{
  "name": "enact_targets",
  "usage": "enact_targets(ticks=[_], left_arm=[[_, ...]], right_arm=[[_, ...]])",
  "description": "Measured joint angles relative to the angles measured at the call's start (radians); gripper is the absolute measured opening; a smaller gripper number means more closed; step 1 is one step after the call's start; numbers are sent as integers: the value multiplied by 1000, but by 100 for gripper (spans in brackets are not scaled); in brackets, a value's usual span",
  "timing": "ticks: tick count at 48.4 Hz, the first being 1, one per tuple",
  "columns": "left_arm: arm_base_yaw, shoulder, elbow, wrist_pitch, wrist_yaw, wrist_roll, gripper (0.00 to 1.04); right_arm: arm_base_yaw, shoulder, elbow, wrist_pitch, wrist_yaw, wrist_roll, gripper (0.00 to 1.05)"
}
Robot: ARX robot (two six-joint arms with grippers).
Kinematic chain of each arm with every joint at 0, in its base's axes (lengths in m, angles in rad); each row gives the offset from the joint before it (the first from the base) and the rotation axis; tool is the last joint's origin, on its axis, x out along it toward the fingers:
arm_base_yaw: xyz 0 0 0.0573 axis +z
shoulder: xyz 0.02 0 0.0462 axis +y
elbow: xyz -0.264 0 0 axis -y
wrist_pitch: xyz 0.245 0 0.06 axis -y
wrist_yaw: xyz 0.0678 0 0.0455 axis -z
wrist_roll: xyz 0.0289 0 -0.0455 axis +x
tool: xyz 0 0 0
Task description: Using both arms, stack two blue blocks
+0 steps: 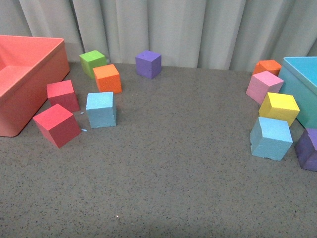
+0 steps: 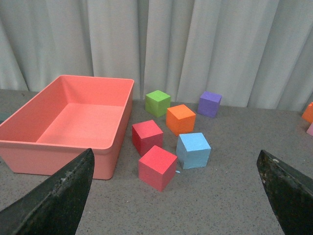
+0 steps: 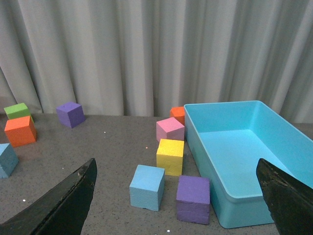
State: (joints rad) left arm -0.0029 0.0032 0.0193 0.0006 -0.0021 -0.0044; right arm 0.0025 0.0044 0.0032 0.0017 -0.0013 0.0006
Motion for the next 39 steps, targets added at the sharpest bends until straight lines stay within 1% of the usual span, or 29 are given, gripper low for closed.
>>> enact_targets(ticks=[39], left_arm=[[0, 0, 0, 0, 0, 0, 98]], right_arm=[[0, 0, 0, 0, 0, 0, 95]])
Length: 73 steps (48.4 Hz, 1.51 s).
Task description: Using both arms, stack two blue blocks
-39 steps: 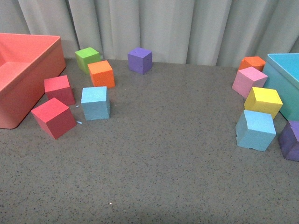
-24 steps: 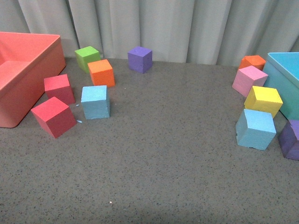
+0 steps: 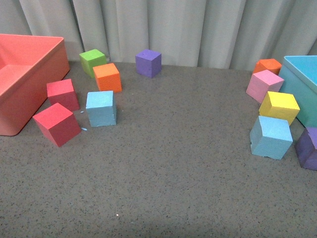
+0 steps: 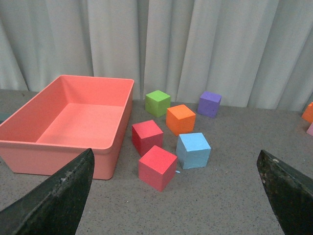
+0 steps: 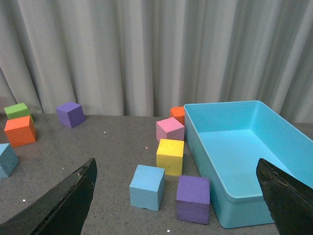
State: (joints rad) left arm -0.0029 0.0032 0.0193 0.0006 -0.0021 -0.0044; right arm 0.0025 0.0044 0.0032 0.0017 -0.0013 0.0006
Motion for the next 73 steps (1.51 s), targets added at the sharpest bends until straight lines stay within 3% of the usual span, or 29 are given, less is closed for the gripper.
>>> enact_targets(ticks=[8, 11, 15, 20, 25, 33, 46, 57, 73], left_arm=[[0, 0, 0, 0, 0, 0, 98], [0, 0, 0, 0, 0, 0, 98], [0, 0, 0, 0, -1, 0, 98], [0, -1, 0, 0, 0, 0, 98], [0, -1, 0, 0, 0, 0, 98], [0, -1, 0, 0, 0, 0, 98], [0, -1, 0, 0, 0, 0, 98], [0, -1, 0, 0, 0, 0, 98], [0, -1, 0, 0, 0, 0, 98]], right_arm=[[3, 3, 0, -3, 16, -5, 95], [72, 77, 31, -51, 222, -101, 95], [122, 257, 64, 7, 366, -179, 95], [101, 566, 129, 171, 334, -175, 95], [74, 982, 283, 289, 256, -76, 95], [68, 1441, 544, 149, 159, 84, 95], [66, 1810, 856, 18, 100, 225, 95], [100, 1992, 1049, -98, 71, 289, 95], [122, 2116, 1166, -183, 70, 304, 95]])
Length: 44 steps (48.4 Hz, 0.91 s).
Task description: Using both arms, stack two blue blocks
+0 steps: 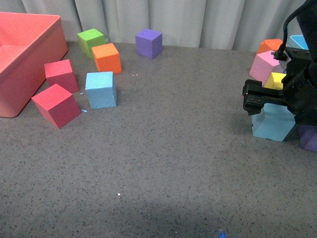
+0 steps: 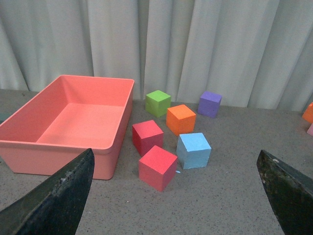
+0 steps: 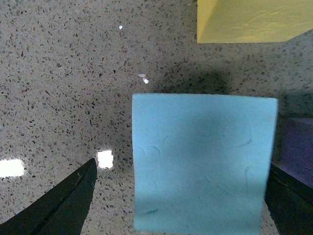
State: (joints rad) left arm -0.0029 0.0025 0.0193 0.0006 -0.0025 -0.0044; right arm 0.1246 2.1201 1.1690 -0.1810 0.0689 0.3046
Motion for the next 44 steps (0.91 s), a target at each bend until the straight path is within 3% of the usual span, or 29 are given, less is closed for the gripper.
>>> enact_targets(ticks=[6, 14, 23, 30, 44], left_arm=[[0, 0, 0, 0, 0, 0, 98], [0, 0, 0, 0, 0, 0, 98], [0, 0, 0, 0, 0, 0, 98], [0, 0, 0, 0, 0, 0, 98], [0, 0, 0, 0, 0, 0, 98]], right_arm=[[1, 46, 34, -9, 2, 5, 94], [3, 82, 63, -41, 17, 6, 66], [10, 81, 71, -45, 11, 10, 48], [39, 66, 69, -34, -24, 14, 45], [199, 97, 228, -95, -61, 34, 43]])
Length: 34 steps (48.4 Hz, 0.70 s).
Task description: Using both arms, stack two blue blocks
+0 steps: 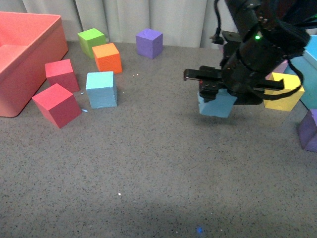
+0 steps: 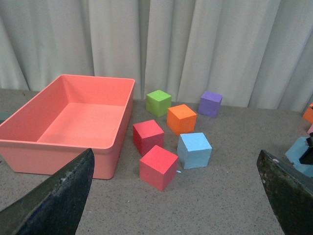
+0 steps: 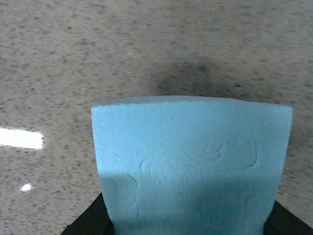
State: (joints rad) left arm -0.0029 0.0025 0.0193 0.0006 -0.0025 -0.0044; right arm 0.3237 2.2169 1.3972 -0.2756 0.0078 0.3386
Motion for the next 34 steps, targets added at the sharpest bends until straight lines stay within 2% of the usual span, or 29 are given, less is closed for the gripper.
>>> enact_targets(ticks=[10, 21, 23, 24, 34], left_arm=[[0, 0, 0, 0, 0, 0, 98], [0, 0, 0, 0, 0, 0, 98], [0, 0, 0, 0, 0, 0, 98], [0, 0, 0, 0, 0, 0, 98], [0, 0, 0, 0, 0, 0, 98]], right_arm=[[71, 141, 167, -82, 7, 13, 43], [97, 196, 275, -143, 31, 8, 43], [97, 196, 276, -144, 26, 9, 47], [97, 196, 276, -143, 15, 17, 53], [97, 121, 200, -59, -2, 22, 91]])
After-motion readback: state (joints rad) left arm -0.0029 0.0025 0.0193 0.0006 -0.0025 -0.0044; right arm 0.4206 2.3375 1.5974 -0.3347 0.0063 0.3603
